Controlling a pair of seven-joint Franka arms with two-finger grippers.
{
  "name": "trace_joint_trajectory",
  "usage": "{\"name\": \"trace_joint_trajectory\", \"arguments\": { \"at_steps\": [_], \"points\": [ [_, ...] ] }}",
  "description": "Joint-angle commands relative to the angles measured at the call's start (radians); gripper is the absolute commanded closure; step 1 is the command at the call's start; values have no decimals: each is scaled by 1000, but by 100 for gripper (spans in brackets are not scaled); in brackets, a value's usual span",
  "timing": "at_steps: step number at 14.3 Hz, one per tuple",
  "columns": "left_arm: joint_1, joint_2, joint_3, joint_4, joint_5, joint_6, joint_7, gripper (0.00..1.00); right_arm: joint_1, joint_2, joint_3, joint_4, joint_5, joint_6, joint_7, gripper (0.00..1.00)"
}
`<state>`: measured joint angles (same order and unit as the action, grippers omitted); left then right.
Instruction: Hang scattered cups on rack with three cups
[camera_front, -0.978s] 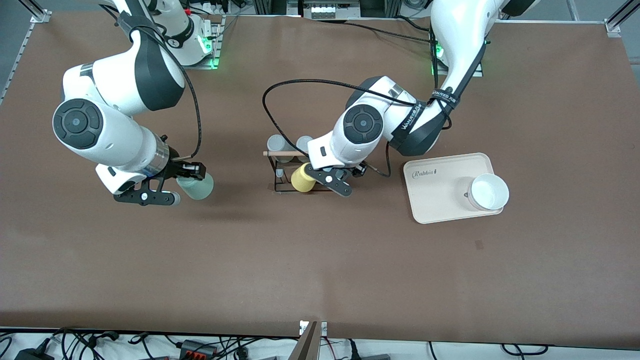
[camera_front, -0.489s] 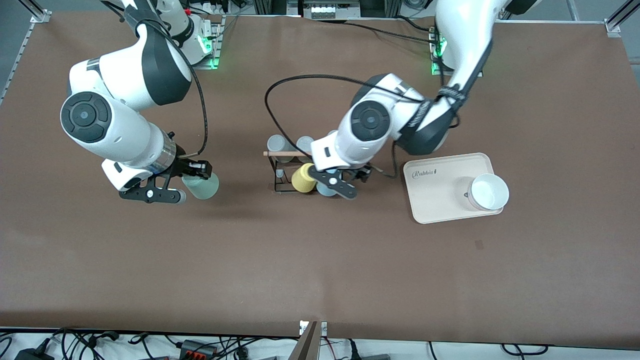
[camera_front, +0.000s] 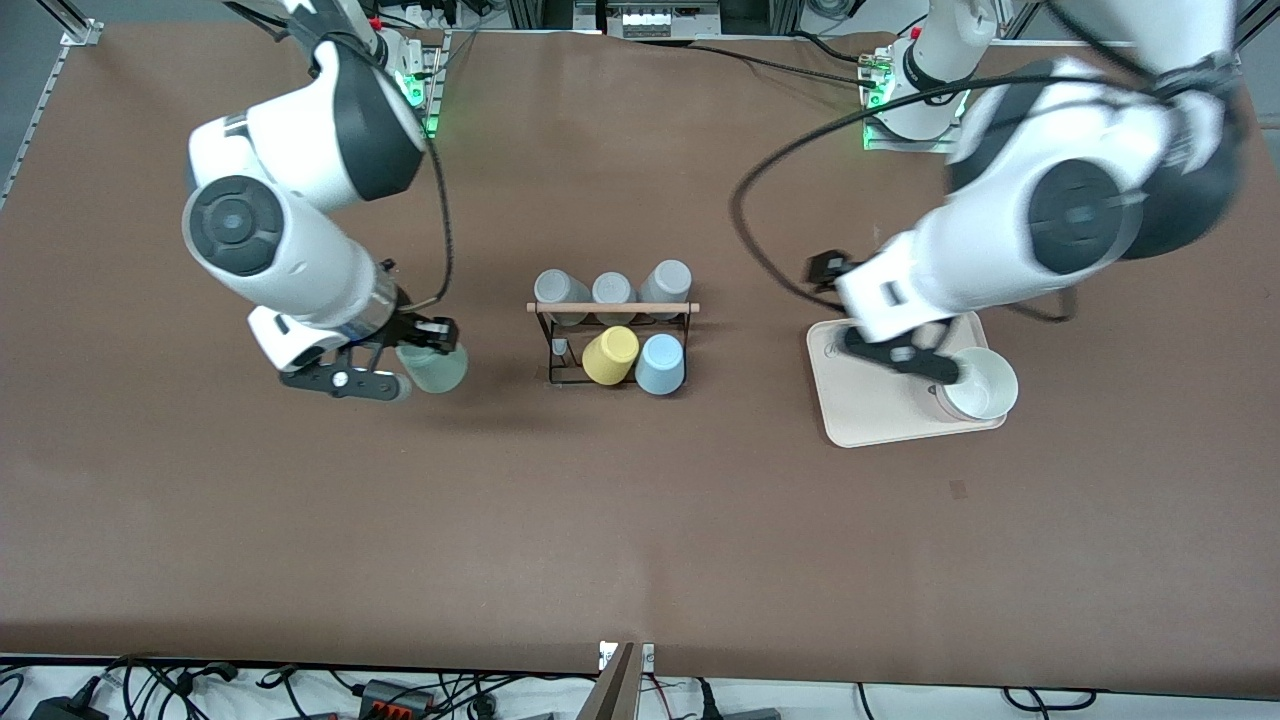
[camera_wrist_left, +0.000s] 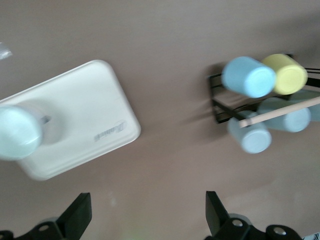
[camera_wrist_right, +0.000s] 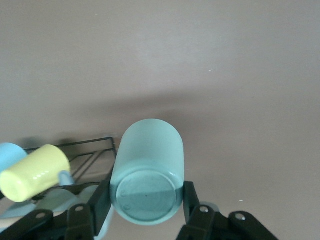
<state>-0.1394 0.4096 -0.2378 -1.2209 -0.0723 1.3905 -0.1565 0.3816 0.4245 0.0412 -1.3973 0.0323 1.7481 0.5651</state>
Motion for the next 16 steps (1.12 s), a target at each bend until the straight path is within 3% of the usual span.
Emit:
{"name": "trace_joint_trajectory", "arguments": {
  "at_steps": [1,3,6,7,16],
  "points": [
    [93,-54,-1,-32,86,-53,12,0,75,82,-1,101,6,-9,114,69],
    [129,-86,-1,-83,120,-44,12,0,114,109,-3,118,6,2,172,69],
    [159,-251,-9,-355,128,170,12,0,163,141,-3,124,5,57,257,69],
    [168,-276,-5,-396,128,200,14,0,171,151,-3,124,5,68,269,69],
    [253,-235,5,-327,126,199,11,0,200,220,-1,115,-3,79,303,69]
  ]
}}
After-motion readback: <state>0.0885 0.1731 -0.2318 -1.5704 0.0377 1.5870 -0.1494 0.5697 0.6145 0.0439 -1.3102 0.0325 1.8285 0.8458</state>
